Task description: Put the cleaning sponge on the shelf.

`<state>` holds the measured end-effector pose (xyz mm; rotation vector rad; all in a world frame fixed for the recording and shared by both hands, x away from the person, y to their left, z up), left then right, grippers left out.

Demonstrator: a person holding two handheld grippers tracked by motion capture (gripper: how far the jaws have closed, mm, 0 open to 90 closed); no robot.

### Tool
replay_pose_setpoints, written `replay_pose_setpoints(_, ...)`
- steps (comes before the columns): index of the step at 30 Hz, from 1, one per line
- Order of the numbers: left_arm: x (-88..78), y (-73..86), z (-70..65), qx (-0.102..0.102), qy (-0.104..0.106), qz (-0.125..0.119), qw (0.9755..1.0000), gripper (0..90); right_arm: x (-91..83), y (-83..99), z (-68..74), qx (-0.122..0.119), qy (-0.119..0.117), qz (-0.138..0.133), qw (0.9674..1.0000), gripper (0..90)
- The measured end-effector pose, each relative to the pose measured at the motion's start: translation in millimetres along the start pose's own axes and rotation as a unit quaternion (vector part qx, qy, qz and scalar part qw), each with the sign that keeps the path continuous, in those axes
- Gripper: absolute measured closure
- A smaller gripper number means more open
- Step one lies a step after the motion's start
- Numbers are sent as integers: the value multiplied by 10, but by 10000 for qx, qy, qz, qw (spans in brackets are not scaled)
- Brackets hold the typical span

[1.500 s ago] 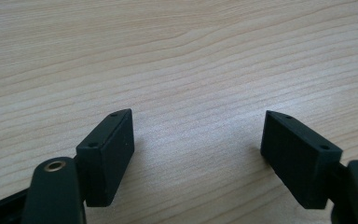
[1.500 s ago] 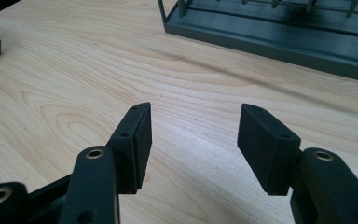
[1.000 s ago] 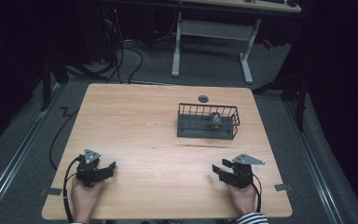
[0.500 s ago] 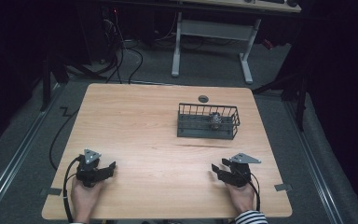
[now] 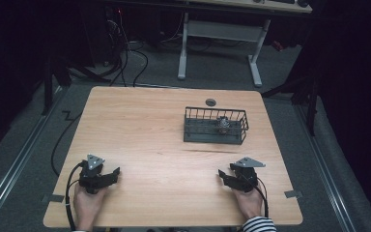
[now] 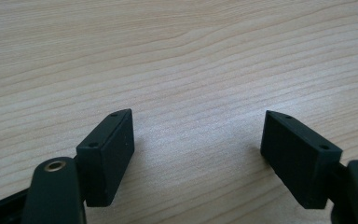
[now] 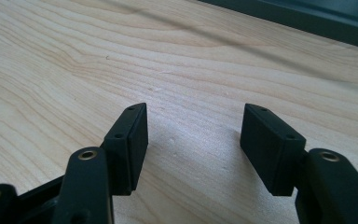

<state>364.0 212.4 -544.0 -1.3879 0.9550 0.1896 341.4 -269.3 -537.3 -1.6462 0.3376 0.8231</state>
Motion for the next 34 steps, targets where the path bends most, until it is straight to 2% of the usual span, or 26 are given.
replay_pose_setpoints(5, 0, 0, 0, 1, 0, 1, 10000, 262, 8, -6, 12, -55, 63, 12, 10000, 410)
replay_pose_setpoints(13, 0, 0, -1, 0, -2, 0, 10000, 262, 13, -6, 50, -306, 190, 30, 9993, 388)
replay_pose_setpoints(34, 2, 1, -12, 51, 25, 36, 10000, 239, 6, 2, 51, -257, 224, 62, 9994, 348)
Point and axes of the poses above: each handheld gripper's, and its own axes: x roughly forward along the jaws, y roughly out of its underside, z roughly to its left, the point moved 1 cm from there along x, roughly forward along the jaws, and after that the axes turned 8 degrees about y, right-handed, at the moved point
